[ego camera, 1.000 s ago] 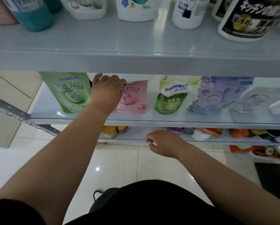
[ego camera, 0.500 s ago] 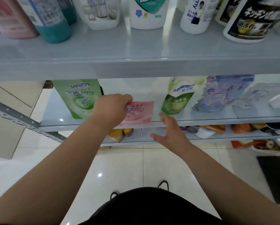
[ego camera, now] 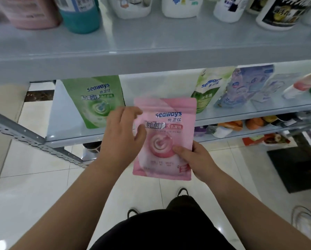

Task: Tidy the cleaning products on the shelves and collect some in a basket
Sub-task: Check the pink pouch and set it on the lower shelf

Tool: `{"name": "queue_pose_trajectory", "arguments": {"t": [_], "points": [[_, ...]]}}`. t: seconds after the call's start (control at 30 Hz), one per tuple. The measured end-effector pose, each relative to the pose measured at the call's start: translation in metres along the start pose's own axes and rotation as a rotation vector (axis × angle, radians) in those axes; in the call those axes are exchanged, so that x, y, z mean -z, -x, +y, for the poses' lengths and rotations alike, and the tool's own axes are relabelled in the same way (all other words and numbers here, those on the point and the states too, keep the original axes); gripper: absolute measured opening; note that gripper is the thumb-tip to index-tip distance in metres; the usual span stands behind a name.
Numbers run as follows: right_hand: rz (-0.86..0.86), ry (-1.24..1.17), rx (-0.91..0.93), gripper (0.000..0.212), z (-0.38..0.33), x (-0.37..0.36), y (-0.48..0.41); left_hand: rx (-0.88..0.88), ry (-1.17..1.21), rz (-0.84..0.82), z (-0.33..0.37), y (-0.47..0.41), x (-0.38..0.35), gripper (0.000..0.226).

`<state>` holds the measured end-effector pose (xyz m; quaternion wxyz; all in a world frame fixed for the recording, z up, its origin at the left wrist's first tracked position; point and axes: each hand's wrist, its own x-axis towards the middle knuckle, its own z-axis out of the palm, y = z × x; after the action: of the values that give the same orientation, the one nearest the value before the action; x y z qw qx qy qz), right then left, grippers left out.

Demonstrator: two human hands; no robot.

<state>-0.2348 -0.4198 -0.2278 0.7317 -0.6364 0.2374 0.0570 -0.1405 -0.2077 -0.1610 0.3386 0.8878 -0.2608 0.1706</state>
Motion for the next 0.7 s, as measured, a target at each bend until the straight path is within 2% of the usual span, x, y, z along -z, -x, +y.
{"name": "queue_pose_trajectory", "arguments": {"t": [0.07,0.13,0.2,0.33,0.4,0.5,0.57,0.6,0.63,0.7], "points": [[0.061,-0.082,-0.004,0.035,0.002,-0.005,0.005,0.097,0.060,-0.228,-0.004,0.021,-0.009,0.028],[0.105,-0.114,0.004,0.026,-0.002,-0.011,0.008,0.288,0.124,-0.488,-0.004,0.039,-0.020,0.043],[0.107,-0.047,0.038,0.026,-0.006,-0.019,0.011,0.445,0.266,-0.596,-0.002,0.049,-0.032,0.057],[-0.125,-0.074,0.077,0.037,-0.013,-0.033,0.024,0.754,0.825,-0.528,0.010,0.044,-0.041,0.058],[-0.200,-0.044,0.112,0.047,-0.018,-0.025,0.032,0.870,1.230,-0.518,0.014,0.037,-0.040,0.057],[-0.052,0.227,0.227,0.044,-0.033,-0.008,0.026,1.034,1.781,-0.534,0.019,0.033,-0.036,0.057],[-0.007,0.252,0.163,0.064,-0.035,0.004,0.019,1.125,1.960,-0.587,0.028,0.034,-0.038,0.062],[-0.045,0.161,0.085,0.072,-0.033,0.012,0.015,1.104,2.010,-0.616,0.035,0.036,-0.041,0.061],[-0.095,0.043,0.006,0.074,-0.031,0.017,0.012,1.048,2.017,-0.631,0.038,0.038,-0.043,0.060],[-0.172,-0.127,-0.116,0.064,-0.028,0.033,0.009,0.984,1.887,-0.636,0.044,0.040,-0.049,0.067]]}}
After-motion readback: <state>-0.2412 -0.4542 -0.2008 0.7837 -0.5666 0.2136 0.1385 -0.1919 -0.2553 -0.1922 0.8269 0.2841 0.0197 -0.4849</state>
